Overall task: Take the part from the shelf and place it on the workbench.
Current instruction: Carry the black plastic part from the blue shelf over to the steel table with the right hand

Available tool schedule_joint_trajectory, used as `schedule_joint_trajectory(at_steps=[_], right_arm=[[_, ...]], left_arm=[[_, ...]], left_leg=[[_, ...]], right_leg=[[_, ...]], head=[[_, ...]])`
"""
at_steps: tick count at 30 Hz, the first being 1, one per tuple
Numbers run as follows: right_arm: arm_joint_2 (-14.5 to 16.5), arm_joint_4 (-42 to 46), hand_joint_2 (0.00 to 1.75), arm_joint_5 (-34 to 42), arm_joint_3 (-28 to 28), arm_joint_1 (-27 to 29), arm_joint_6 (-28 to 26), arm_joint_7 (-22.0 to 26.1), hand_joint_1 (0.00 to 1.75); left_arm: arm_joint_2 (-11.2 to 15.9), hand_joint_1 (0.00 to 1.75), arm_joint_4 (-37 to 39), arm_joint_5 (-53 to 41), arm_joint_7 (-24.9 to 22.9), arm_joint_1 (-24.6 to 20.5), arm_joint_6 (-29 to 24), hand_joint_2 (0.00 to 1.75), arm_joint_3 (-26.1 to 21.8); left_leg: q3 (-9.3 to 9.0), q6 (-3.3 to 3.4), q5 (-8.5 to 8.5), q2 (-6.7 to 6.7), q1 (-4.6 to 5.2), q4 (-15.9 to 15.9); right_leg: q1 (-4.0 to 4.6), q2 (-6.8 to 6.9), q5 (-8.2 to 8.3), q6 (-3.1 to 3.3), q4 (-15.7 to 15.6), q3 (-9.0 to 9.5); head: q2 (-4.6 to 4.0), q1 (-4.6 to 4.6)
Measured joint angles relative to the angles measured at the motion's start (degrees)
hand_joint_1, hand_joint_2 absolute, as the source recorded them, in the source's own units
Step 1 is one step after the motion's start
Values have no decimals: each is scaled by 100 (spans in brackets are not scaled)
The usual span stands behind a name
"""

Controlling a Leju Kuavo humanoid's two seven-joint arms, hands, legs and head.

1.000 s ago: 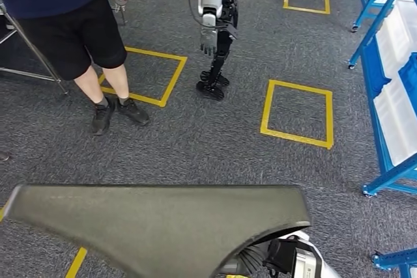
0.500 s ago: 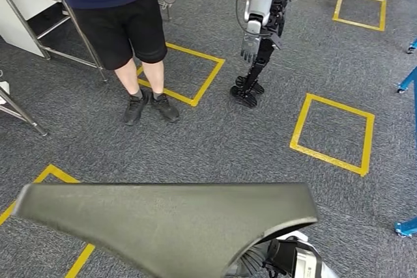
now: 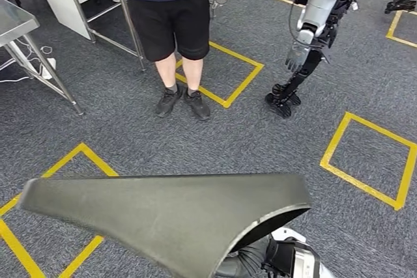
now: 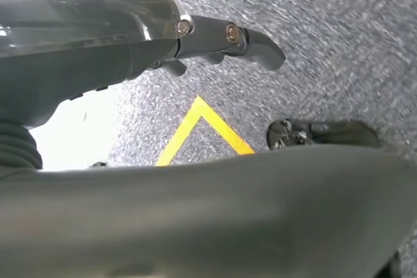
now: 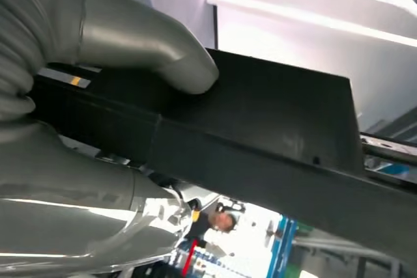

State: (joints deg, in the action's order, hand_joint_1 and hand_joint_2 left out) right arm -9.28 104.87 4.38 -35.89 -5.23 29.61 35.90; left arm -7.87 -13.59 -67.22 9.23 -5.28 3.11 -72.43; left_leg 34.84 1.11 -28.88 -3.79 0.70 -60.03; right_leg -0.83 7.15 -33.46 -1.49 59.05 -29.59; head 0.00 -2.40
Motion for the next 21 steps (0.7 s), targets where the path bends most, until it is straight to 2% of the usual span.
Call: schedule_joint_trajectory(at_steps=[1, 2, 4, 5, 6, 7, 8, 9, 10, 11, 12, 13, 15, 16, 17, 19, 21], right_arm=[[3, 0, 175, 2, 4, -13, 3, -1, 175], [5, -1, 175, 4, 9, -20, 4, -2, 175], [3, -14, 175, 4, 21, -7, 5, -6, 175], [0, -25, 175, 2, 25, 8, 6, -9, 175], [-3, -35, 175, 0, 28, 23, 6, -10, 175], [-4, -42, 175, -1, 29, 31, 7, -11, 175], [-5, -45, 175, -1, 29, 35, 7, -11, 175], [-5, -46, 175, -2, 29, 36, 7, -11, 175], [-6, -48, 175, -3, 29, 36, 7, -11, 175], [-7, -50, 175, -5, 30, 39, 7, -10, 175], [-7, -53, 175, -9, 30, 44, 7, -8, 175], [-8, -56, 175, -12, 31, 49, 6, -7, 175], [-3, -58, 175, -16, 33, 49, 5, -3, 175], [2, -58, 175, -18, 33, 46, 5, -1, 175], [8, -57, 175, -18, 34, 45, 5, 2, 175], [14, -56, 175, -19, 36, 56, 5, 4, 175], [14, -57, 175, -18, 38, 75, 5, 5, 175]], left_arm=[[1, 0, 0, -1, 1, 4, 2, 175, 0], [2, 0, -1, -1, 1, -3, 3, 175, 0], [-1, 0, -1, -1, 3, -31, 6, 175, 0], [-3, 0, -1, -2, 4, -41, 11, 175, 0], [-5, 0, -1, -5, 4, -42, 15, 175, 0], [-6, 0, -1, -8, 4, -37, 20, 175, 0], [-6, 0, -1, -11, 4, -32, 22, 175, 0], [-7, 0, -1, -14, 4, -29, 22, 175, 0], [-8, 0, -1, -15, 4, -29, 22, 175, 0], [-10, 0, -1, -16, 4, -34, 22, 175, 0], [-11, 0, -1, -17, 4, -36, 23, 175, 0], [-13, 0, -1, -17, 4, -32, 23, 175, 0], [-9, 0, 0, -19, 4, -8, 22, 175, 0], [-9, 0, 1, -20, 4, 5, 24, 175, 1], [-9, 0, 1, -21, 4, 6, 25, 175, 1], [-12, 0, 2, -23, 4, -14, 27, 175, 1], [-12, 0, 2, -24, 3, -23, 27, 175, 0]], left_leg=[[-17, 36, 7, 66, -14, 23], [-36, 71, 16, 134, -34, 46], [-60, 122, 17, 280, -57, 64], [-66, 134, 12, 357, -57, 63], [-75, 141, 6, 437, -56, 63], [-88, 142, 0, 520, -56, 62], [-107, 139, -8, 604, -57, 61], [-130, 129, -20, 689, -61, 59], [-146, 112, -33, 763, -65, 55], [-149, 91, -48, 839, -62, 43], [-140, 63, -54, 904, -65, 35], [-123, 35, -55, 963, -71, 32], [-101, -18, -54, 1058, -88, 34], [-89, -43, -84, 1007, -83, 3], [-40, -71, -159, 894, -78, -109], [234, -129, -453, 590, -77, -676], [606, -174, -710, 468, -105, -1389]], right_leg=[[-12, -98, -52, -24, 45, 8], [-23, -255, -154, -42, 191, -40], [-31, -597, -468, -52, 822, -346], [-29, -660, -611, -55, 1209, -562], [-27, -681, -667, -59, 1495, -744], [-26, -691, -606, -61, 1594, -845], [-28, -704, -430, -61, 1465, -840], [-32, -746, -172, -57, 1134, -738], [-42, -860, 55, -46, 752, -597], [-55, -978, 209, -36, 408, -470], [-60, -1077, 285, -22, 188, -388], [-57, -1133, 283, -2, 102, -357], [-51, -1043, 279, 50, 69, -338], [-58, -979, 277, 85, 59, -322], [-69, -905, 273, 121, 48, -305], [-72, -741, 249, 173, 38, -277], [-66, -573, 217, 186, 39, -256]], head=[[0, 0], [0, 3], [0, 10], [0, 13], [1, 13], [0, 13], [0, 13], [0, 13], [0, 12], [0, 13], [0, 11], [0, 11], [0, 10], [0, 7], [0, 3], [0, -3], [0, -3]])
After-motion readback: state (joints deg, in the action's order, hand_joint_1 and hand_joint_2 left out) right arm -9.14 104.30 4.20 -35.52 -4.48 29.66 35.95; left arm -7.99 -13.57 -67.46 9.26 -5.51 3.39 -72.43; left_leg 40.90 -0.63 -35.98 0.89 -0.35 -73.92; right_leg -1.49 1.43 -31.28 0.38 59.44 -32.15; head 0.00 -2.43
